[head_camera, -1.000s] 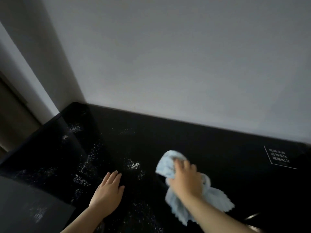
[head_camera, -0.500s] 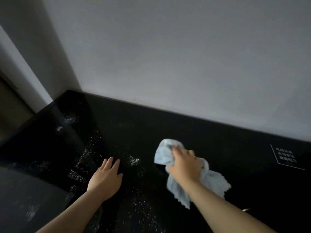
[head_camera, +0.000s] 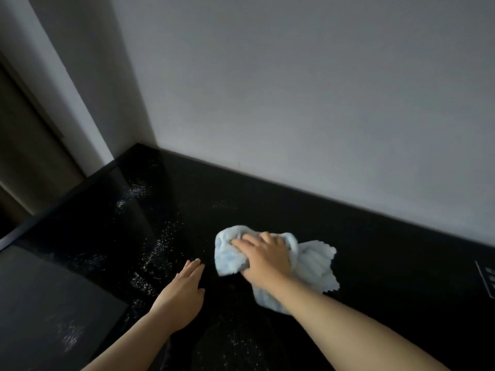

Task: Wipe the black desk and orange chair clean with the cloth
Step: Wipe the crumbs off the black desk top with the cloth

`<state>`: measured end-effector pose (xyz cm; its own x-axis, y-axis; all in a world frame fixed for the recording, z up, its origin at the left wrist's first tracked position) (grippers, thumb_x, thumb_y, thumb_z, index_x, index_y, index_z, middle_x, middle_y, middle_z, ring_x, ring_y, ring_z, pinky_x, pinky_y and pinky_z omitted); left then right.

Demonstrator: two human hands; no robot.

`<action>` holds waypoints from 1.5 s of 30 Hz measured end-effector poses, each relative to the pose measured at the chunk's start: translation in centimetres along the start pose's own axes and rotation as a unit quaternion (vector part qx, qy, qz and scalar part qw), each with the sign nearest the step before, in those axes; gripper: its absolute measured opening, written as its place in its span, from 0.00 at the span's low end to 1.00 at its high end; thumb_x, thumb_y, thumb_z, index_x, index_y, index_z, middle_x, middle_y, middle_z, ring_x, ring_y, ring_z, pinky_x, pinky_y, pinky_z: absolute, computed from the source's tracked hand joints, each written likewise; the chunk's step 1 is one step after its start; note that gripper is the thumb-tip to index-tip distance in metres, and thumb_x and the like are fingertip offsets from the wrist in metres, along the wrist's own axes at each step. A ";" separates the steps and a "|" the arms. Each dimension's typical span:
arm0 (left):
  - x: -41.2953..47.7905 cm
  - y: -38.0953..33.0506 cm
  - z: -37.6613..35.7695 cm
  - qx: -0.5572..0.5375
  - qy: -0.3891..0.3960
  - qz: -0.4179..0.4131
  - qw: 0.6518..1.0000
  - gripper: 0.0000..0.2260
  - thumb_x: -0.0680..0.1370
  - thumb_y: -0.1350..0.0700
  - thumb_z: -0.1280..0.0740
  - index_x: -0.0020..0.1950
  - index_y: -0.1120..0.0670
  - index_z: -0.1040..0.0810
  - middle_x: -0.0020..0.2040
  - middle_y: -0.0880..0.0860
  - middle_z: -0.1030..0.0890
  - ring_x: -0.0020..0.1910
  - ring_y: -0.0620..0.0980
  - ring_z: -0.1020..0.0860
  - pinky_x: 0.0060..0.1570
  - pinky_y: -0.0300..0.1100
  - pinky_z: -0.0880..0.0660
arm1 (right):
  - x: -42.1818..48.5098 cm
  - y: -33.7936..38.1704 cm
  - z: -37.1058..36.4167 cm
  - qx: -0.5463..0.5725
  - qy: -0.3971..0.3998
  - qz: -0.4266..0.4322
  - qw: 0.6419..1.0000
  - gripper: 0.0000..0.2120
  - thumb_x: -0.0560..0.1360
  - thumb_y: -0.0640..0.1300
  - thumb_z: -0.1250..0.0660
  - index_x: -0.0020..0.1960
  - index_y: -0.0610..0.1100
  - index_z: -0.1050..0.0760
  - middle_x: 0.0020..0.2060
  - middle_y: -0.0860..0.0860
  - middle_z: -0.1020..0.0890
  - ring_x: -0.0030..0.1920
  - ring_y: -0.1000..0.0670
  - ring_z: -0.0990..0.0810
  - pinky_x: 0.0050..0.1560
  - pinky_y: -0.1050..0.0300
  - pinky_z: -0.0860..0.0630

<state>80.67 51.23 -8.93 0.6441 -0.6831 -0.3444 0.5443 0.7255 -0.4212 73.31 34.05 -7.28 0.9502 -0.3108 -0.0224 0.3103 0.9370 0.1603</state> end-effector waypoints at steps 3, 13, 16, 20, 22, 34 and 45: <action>-0.1 -0.2 0.3 -0.068 -0.009 0.035 0.997 0.29 0.79 0.58 0.44 0.77 0.53 0.53 0.78 0.54 0.51 0.76 0.49 0.54 0.73 0.40 0.53 | -2.0 1.1 0.0 0.083 0.020 0.079 0.993 0.15 0.70 0.53 0.38 0.57 0.55 0.26 0.52 0.55 0.21 0.53 0.49 0.28 0.54 0.49 0.35; 0.3 -0.1 0.0 0.009 0.023 0.006 1.000 0.26 0.80 0.63 0.48 0.77 0.57 0.51 0.78 0.51 0.56 0.76 0.49 0.59 0.73 0.41 0.56 | -0.4 -0.6 0.2 -0.010 -0.004 -0.038 0.999 0.24 0.73 0.52 0.40 0.69 0.57 0.37 0.64 0.56 0.28 0.62 0.45 0.31 0.58 0.46 0.35; 0.5 0.2 -0.3 0.018 0.011 0.006 1.000 0.26 0.80 0.63 0.46 0.77 0.57 0.50 0.78 0.54 0.55 0.77 0.52 0.57 0.74 0.44 0.54 | -4.9 1.4 -0.6 0.058 -0.010 0.102 0.993 0.23 0.64 0.51 0.31 0.59 0.57 0.27 0.55 0.57 0.22 0.55 0.47 0.26 0.53 0.45 0.31; 0.1 -0.6 -0.7 0.060 0.033 0.020 0.997 0.27 0.80 0.62 0.48 0.77 0.58 0.56 0.78 0.54 0.59 0.76 0.54 0.61 0.73 0.49 0.56 | -8.5 0.4 -0.4 0.061 0.026 0.153 0.986 0.17 0.55 0.56 0.30 0.43 0.56 0.27 0.38 0.61 0.23 0.40 0.57 0.26 0.43 0.56 0.31; -0.4 -0.9 -0.9 0.065 0.041 0.026 0.997 0.26 0.82 0.60 0.49 0.77 0.59 0.56 0.77 0.54 0.60 0.76 0.55 0.61 0.73 0.51 0.55 | -7.3 -1.8 0.7 0.080 0.011 0.012 0.997 0.17 0.67 0.54 0.35 0.55 0.59 0.29 0.52 0.61 0.23 0.51 0.54 0.27 0.48 0.53 0.35; -5.2 -0.8 -3.1 0.092 0.053 -0.007 0.994 0.23 0.83 0.56 0.49 0.77 0.54 0.51 0.78 0.50 0.56 0.77 0.52 0.58 0.73 0.49 0.53 | -12.7 1.5 -0.1 0.072 0.068 -0.009 0.995 0.20 0.73 0.52 0.40 0.65 0.58 0.34 0.63 0.56 0.28 0.63 0.48 0.31 0.58 0.50 0.37; -8.3 -0.8 -4.6 0.091 0.027 -0.024 0.995 0.23 0.83 0.55 0.50 0.77 0.53 0.51 0.78 0.48 0.56 0.77 0.50 0.58 0.73 0.47 0.54 | -16.0 3.8 -1.5 0.067 -0.010 -0.021 0.998 0.17 0.65 0.58 0.34 0.53 0.61 0.27 0.49 0.61 0.21 0.50 0.54 0.24 0.48 0.47 0.33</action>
<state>72.44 55.92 -9.57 0.5883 -0.7166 -0.3747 0.6647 0.6924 -0.2805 59.31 42.82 -7.82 0.9349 -0.3547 -0.0118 0.3428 0.8938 0.2891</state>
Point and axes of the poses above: each hand's wrist, its own x-axis towards the middle knuckle, its own z-axis out of the back of the hand, y = z × x, the point moved 2 cm from there along x, towards the middle knuckle
